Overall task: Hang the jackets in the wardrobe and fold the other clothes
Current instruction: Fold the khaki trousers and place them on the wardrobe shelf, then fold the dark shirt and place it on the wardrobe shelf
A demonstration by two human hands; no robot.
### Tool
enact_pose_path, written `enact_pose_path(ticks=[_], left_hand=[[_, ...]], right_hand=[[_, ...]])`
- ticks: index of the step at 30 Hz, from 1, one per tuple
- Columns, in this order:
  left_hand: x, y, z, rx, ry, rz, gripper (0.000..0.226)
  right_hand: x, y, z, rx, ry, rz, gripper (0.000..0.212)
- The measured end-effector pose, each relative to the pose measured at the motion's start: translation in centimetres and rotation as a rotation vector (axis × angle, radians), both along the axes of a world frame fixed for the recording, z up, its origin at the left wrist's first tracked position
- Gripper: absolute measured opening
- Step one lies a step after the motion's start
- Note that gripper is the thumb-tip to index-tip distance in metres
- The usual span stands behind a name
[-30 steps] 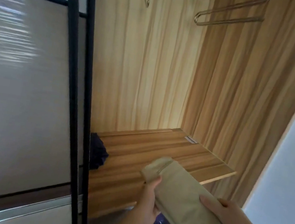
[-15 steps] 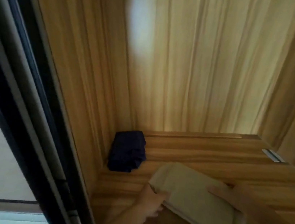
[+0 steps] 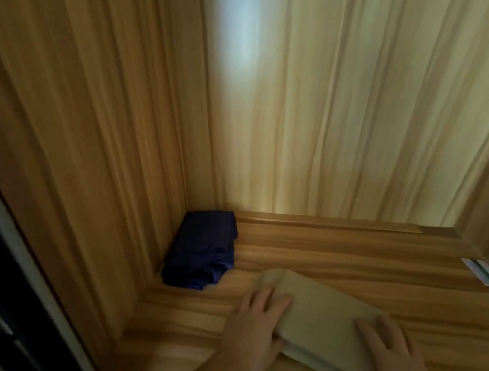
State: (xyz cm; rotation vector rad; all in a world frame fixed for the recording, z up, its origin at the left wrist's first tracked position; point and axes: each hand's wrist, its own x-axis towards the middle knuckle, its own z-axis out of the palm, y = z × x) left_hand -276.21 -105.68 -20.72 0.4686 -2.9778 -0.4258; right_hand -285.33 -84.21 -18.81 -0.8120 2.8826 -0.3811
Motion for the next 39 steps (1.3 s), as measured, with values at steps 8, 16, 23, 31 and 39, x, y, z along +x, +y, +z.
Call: enact_pose_path(ticks=[8,16,23,31,39], left_hand=[[-7.7,-6.6,-0.2,-0.011,0.01,0.125,0.065],[-12.9,-12.8,0.1,0.021,-0.01,0.168,0.065],[-13.2,-13.4,0.7,0.038,-0.124,0.169,0.078],[-12.8,-7.2,7.6,-0.053,-0.09,0.015,0.069],[-11.5,6.5,12.1,-0.056,-0.093,-0.275,0.051]], right_hand=[[-10.6,-9.3,-2.1,-0.07,0.057,-0.076,0.084],[-16.2,-16.0,-2.0,-0.094,-0.026,-0.056,0.083],[-16.1,-15.0,-0.9,-0.04,-0.009,0.019,0.091],[-14.3,-3.1,5.9,0.015,0.086,-0.078,0.074],[-8.3,10.2,8.7,-0.009,0.142,-0.265,0.064]])
